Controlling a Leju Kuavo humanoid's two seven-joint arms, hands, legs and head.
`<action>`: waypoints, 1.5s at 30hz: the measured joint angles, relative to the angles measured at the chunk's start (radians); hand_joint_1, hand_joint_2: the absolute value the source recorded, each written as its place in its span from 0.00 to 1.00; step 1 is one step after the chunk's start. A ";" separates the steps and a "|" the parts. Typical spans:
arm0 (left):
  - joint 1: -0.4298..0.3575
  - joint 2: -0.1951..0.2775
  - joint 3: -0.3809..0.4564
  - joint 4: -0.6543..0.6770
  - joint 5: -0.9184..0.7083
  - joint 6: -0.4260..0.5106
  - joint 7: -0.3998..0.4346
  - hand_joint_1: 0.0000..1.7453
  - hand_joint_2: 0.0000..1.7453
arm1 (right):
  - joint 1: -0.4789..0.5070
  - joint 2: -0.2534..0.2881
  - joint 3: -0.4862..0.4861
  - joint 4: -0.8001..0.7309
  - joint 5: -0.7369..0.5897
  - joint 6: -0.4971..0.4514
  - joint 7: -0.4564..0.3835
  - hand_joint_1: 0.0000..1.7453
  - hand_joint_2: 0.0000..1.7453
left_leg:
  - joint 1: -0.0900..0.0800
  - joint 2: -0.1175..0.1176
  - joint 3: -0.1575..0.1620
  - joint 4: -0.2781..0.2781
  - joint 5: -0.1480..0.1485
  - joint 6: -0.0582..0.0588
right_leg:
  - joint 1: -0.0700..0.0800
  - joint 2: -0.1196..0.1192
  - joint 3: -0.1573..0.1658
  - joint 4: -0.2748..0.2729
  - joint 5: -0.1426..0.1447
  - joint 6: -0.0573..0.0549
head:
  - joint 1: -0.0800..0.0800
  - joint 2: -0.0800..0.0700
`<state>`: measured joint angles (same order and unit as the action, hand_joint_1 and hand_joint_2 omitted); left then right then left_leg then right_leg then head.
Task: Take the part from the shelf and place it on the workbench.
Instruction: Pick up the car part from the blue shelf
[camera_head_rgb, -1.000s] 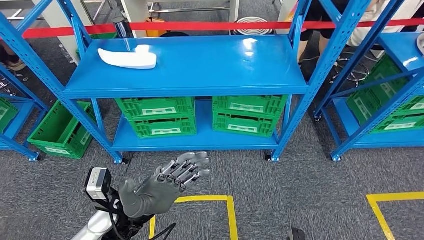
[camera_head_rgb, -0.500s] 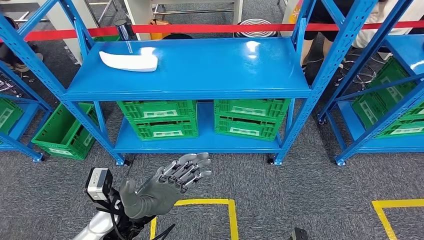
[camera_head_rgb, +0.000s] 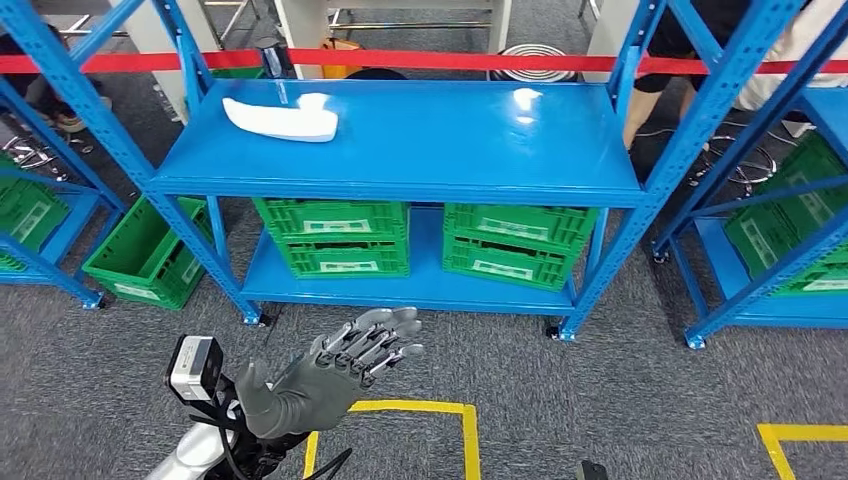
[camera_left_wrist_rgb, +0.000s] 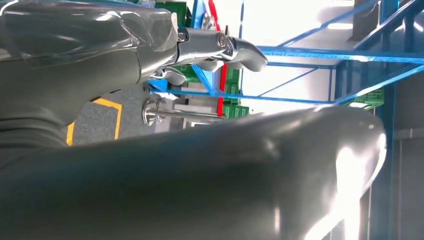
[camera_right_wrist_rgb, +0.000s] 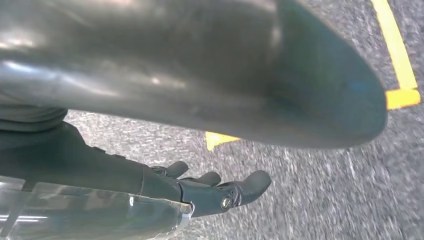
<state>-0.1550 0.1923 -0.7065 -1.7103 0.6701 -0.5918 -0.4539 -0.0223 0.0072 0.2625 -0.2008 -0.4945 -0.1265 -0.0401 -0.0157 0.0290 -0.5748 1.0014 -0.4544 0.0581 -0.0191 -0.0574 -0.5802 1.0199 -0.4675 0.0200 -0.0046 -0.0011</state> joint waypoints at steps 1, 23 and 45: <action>-0.001 -0.001 0.001 -0.001 0.001 0.000 0.002 0.00 0.00 | 0.001 0.000 0.000 0.000 0.000 0.000 -0.001 0.00 0.00 | 0.003 -0.009 0.007 -0.014 0.009 0.004 | 0.000 0.006 -0.006 0.015 -0.010 0.000 | 0.000 0.000; 0.022 -0.006 0.011 0.000 0.023 0.037 0.018 0.00 0.00 | 0.018 -0.012 0.000 0.000 -0.014 -0.022 -0.017 0.00 0.00 | 0.026 -0.030 -0.148 0.275 -0.085 -0.050 | -0.008 0.054 0.011 0.009 -0.016 -0.019 | -0.005 0.000; 0.019 -0.029 0.022 -0.009 0.028 0.043 -0.004 0.00 0.00 | 0.034 -0.043 -0.001 -0.003 -0.007 -0.053 -0.039 0.00 0.00 | 0.027 -0.049 0.079 0.005 -0.069 -0.043 | -0.029 0.047 -0.035 0.014 0.012 0.019 | 0.005 0.000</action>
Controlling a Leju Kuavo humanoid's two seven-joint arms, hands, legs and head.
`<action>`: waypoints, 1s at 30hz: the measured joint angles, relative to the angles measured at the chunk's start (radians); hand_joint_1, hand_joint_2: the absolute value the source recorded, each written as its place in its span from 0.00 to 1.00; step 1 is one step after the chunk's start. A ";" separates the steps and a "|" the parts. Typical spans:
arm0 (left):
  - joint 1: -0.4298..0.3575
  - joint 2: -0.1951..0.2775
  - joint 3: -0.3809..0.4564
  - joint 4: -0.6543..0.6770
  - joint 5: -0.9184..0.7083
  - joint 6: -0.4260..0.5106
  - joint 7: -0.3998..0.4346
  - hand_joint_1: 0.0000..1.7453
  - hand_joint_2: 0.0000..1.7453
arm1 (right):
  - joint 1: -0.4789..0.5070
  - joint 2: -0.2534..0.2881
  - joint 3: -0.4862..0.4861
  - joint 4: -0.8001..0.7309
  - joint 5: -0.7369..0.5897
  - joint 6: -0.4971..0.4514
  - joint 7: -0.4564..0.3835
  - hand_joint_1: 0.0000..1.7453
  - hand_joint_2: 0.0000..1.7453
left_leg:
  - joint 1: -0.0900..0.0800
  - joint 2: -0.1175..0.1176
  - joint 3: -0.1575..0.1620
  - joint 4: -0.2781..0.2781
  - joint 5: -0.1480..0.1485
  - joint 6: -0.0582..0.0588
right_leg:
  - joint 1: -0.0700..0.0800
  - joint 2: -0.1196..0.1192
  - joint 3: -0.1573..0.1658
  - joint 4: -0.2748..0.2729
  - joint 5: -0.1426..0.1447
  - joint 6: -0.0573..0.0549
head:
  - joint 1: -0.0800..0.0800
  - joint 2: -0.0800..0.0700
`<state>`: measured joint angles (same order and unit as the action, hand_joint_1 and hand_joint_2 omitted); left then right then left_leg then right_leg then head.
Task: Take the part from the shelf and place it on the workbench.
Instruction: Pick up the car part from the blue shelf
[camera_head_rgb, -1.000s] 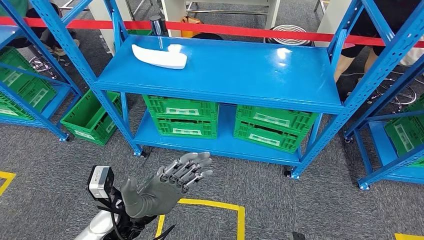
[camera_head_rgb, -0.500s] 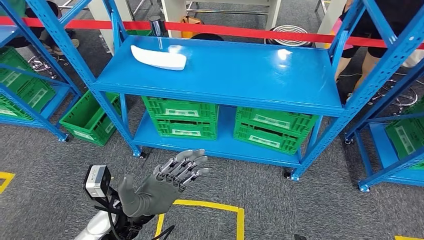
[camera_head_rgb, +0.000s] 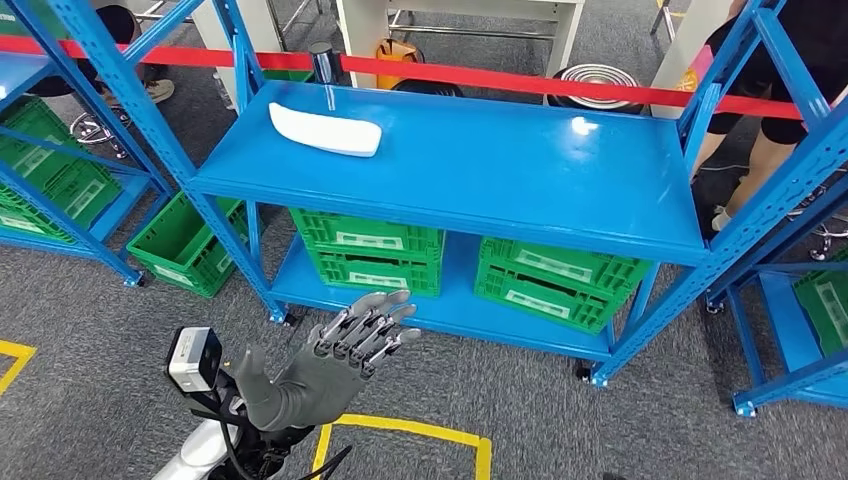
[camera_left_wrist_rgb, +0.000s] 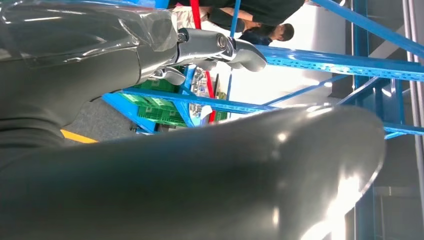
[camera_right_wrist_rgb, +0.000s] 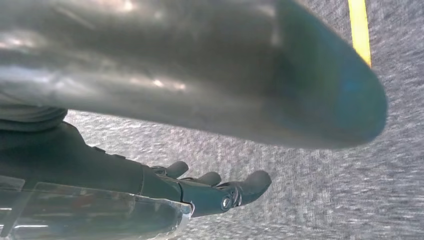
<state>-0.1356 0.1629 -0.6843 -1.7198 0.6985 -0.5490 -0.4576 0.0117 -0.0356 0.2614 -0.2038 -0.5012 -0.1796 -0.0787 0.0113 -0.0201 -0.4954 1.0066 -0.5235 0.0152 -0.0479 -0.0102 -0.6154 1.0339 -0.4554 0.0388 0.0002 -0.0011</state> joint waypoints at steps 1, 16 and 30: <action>0.000 0.001 0.000 -0.004 -0.003 0.001 -0.004 0.00 0.00 | 0.002 0.000 0.000 -0.001 0.004 0.000 0.002 0.00 0.00 | 0.003 0.004 -0.011 0.025 0.007 -0.004 | -0.002 0.002 0.007 -0.001 -0.003 -0.009 | 0.000 0.000; 0.016 0.020 0.008 -0.037 -0.016 0.007 -0.046 0.00 0.00 | -0.004 -0.011 0.010 -0.057 0.035 -0.007 0.038 0.00 0.00 | -0.036 0.008 -0.178 0.000 0.170 0.061 | 0.018 0.021 0.178 -0.054 -0.127 -0.012 | -0.006 0.000; 0.024 0.011 0.012 -0.043 -0.016 0.002 -0.037 0.00 0.00 | 0.002 -0.028 0.029 -0.066 0.044 0.001 0.058 0.00 0.00 | -0.038 -0.046 -0.086 -0.022 0.095 0.038 | 0.030 0.037 0.043 -0.037 -0.002 -0.018 | -0.003 0.000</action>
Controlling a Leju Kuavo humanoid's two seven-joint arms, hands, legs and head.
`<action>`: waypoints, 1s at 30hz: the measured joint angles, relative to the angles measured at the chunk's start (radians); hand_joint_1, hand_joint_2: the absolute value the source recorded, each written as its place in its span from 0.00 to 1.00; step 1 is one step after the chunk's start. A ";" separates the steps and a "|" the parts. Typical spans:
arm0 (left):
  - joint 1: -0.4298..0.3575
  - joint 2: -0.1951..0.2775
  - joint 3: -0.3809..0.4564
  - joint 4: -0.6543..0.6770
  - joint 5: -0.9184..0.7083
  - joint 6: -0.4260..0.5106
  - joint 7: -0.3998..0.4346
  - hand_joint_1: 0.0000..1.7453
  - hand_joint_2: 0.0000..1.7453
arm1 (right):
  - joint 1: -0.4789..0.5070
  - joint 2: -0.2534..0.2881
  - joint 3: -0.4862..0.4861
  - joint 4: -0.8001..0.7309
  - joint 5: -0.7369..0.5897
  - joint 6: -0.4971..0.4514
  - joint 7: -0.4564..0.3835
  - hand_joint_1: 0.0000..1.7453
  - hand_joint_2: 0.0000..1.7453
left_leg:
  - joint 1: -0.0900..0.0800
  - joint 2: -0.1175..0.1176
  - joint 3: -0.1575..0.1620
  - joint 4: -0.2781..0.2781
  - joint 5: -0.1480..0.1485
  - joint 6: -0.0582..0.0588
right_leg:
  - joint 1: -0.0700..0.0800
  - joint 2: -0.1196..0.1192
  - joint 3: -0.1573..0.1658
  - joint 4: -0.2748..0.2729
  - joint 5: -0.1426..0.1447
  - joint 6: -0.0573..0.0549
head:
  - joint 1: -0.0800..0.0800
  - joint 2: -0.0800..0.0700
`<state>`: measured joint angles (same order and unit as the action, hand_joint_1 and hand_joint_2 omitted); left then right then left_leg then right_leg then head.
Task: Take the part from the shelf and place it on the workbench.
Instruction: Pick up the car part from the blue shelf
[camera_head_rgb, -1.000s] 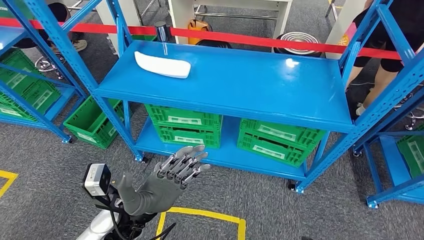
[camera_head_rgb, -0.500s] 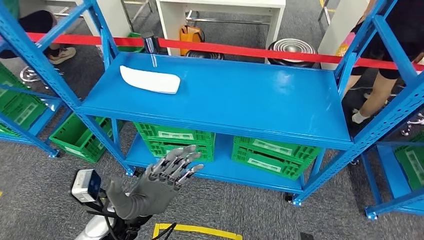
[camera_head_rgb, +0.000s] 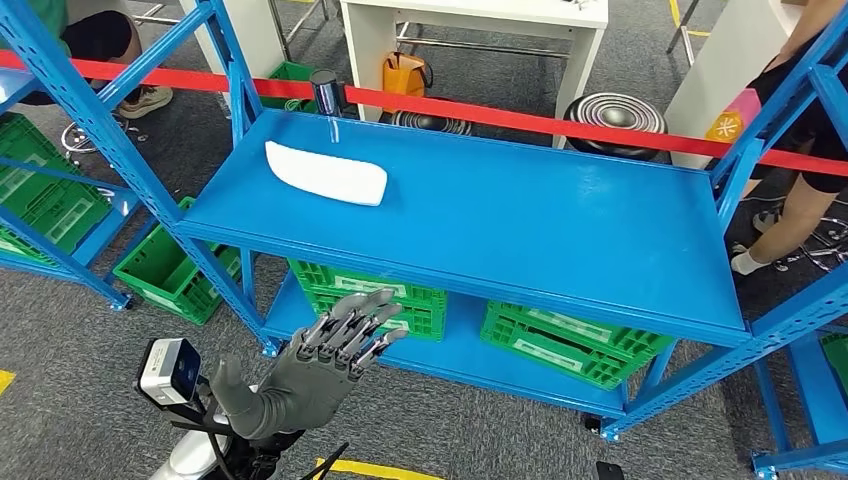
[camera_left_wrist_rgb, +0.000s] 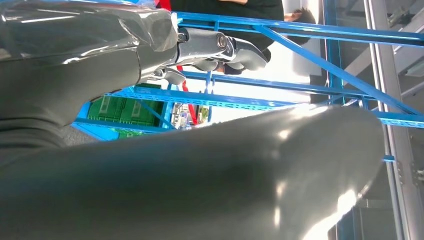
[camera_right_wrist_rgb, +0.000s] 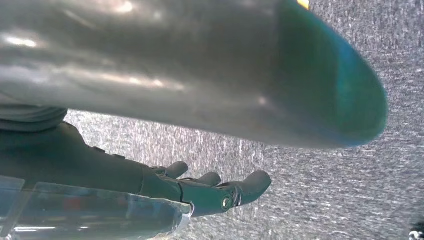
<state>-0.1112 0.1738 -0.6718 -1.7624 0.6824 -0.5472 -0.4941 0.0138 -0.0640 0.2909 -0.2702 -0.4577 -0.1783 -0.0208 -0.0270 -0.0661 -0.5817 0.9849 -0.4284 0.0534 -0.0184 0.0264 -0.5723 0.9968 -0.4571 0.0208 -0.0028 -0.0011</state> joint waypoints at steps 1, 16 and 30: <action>0.001 0.000 0.001 -0.001 0.000 -0.001 0.001 0.00 0.00 | -0.001 0.002 0.002 -0.001 0.000 0.002 0.000 0.00 0.00 | 0.001 -0.002 -0.001 0.003 -0.003 -0.003 | -0.004 -0.005 0.003 -0.002 0.001 -0.005 | 0.000 0.000; 0.008 0.004 0.011 -0.007 -0.002 -0.004 0.005 0.00 0.00 | -0.006 0.004 0.016 -0.004 0.000 0.014 0.002 0.00 0.00 | 0.032 0.114 -0.020 0.009 0.004 -0.039 | -0.016 -0.108 0.061 -0.013 -0.046 0.016 | -0.008 0.000; 0.007 -0.004 0.010 -0.003 0.002 0.008 0.006 0.00 0.00 | -0.014 -0.006 0.020 -0.001 -0.023 0.012 -0.006 0.00 0.00 | 0.017 -0.009 0.011 0.014 -0.023 -0.023 | -0.003 -0.024 -0.026 0.016 0.010 0.006 | 0.002 0.000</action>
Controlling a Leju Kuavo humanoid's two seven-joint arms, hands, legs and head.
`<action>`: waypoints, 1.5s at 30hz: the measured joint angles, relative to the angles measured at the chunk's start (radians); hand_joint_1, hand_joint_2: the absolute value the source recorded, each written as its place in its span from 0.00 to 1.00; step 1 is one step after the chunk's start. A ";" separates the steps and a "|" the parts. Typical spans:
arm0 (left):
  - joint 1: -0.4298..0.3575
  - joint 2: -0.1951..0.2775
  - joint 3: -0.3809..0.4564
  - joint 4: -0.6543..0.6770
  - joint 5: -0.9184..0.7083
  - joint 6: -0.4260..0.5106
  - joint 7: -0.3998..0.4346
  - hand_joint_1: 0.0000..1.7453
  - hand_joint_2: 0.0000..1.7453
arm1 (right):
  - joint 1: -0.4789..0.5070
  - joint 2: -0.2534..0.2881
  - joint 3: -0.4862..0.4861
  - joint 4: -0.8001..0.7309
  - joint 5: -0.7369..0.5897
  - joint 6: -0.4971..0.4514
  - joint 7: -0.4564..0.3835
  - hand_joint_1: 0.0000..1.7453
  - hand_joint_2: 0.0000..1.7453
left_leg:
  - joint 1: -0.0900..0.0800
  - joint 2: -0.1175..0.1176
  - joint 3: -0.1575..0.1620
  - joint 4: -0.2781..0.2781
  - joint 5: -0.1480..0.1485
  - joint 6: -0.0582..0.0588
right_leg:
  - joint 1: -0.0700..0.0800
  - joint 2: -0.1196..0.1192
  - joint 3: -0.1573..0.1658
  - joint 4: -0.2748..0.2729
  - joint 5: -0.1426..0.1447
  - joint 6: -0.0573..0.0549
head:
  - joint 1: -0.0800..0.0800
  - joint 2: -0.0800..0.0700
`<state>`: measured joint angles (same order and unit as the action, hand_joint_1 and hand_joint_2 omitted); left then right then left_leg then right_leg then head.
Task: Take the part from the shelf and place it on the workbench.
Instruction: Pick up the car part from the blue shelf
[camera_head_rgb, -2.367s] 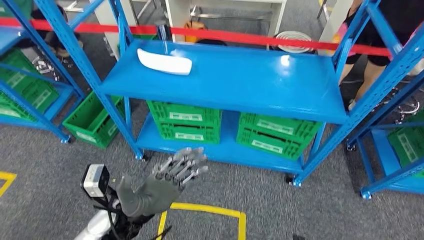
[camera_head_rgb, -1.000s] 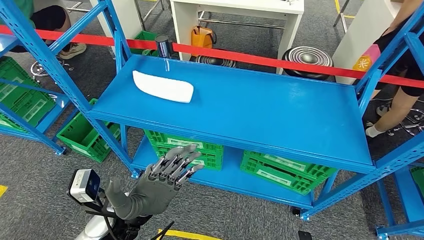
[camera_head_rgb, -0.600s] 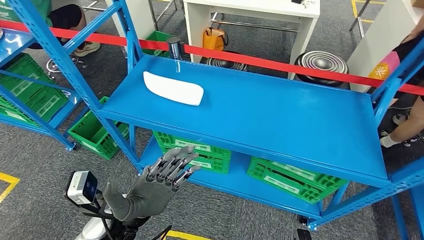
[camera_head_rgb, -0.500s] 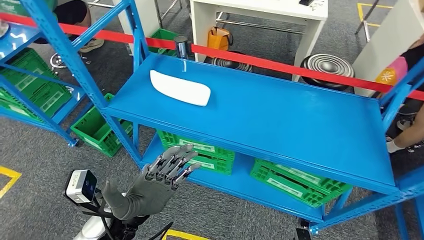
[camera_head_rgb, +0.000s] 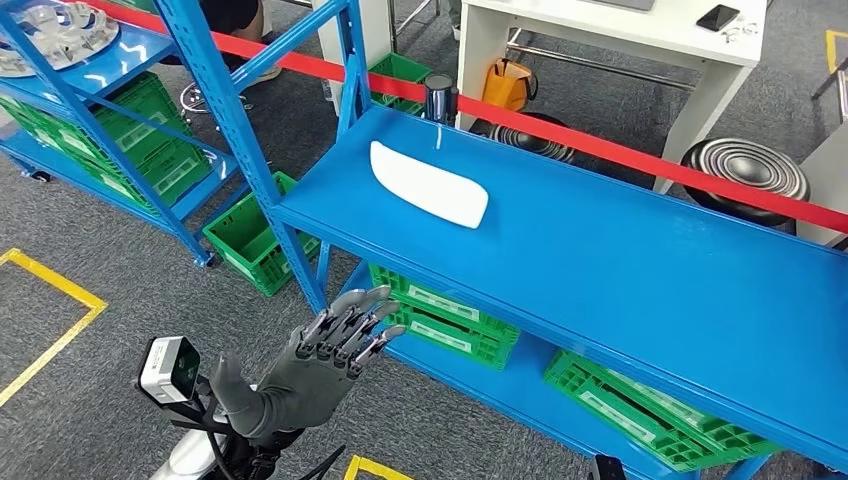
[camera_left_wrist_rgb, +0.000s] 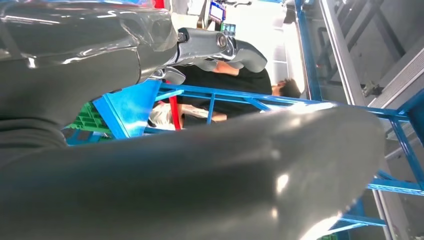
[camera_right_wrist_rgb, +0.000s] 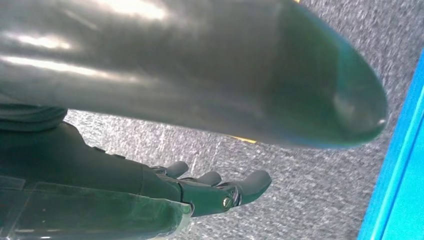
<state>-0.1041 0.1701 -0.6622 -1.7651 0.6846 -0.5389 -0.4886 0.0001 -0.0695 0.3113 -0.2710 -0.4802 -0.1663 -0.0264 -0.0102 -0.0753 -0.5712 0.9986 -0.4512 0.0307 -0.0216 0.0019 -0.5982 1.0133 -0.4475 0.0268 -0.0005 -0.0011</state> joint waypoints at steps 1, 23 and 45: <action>0.000 0.000 0.000 0.000 0.002 0.000 0.000 0.00 0.00 | -0.001 0.001 0.000 0.000 -0.003 0.000 -0.003 0.00 0.00 | 0.002 0.001 -0.001 0.001 -0.003 -0.003 | -0.002 0.000 0.001 0.000 0.000 -0.006 | 0.000 0.000; -0.020 -0.001 -0.008 0.008 0.017 0.006 -0.009 0.00 0.00 | 0.003 0.009 -0.002 0.013 -0.017 -0.007 -0.026 0.00 0.00 | 0.004 0.072 0.042 -0.062 0.029 0.040 | -0.007 -0.005 -0.075 0.234 -0.121 -0.001 | -0.001 0.000; -0.038 -0.001 -0.021 0.014 0.026 -0.009 -0.029 0.00 0.00 | 0.016 0.016 0.008 0.045 -0.006 0.082 0.117 0.00 0.00 | -0.028 0.083 -0.035 0.025 0.000 0.067 | 0.013 -0.001 0.018 0.013 -0.020 -0.022 | 0.003 0.000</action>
<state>-0.1418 0.1687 -0.6834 -1.7512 0.7105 -0.5479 -0.5176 0.0157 -0.0533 0.3188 -0.2256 -0.4860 -0.0841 0.0906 -0.0382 0.0079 -0.6060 1.0237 -0.4515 0.0977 -0.0088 0.0007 -0.5802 1.0265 -0.4676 0.0046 0.0021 -0.0011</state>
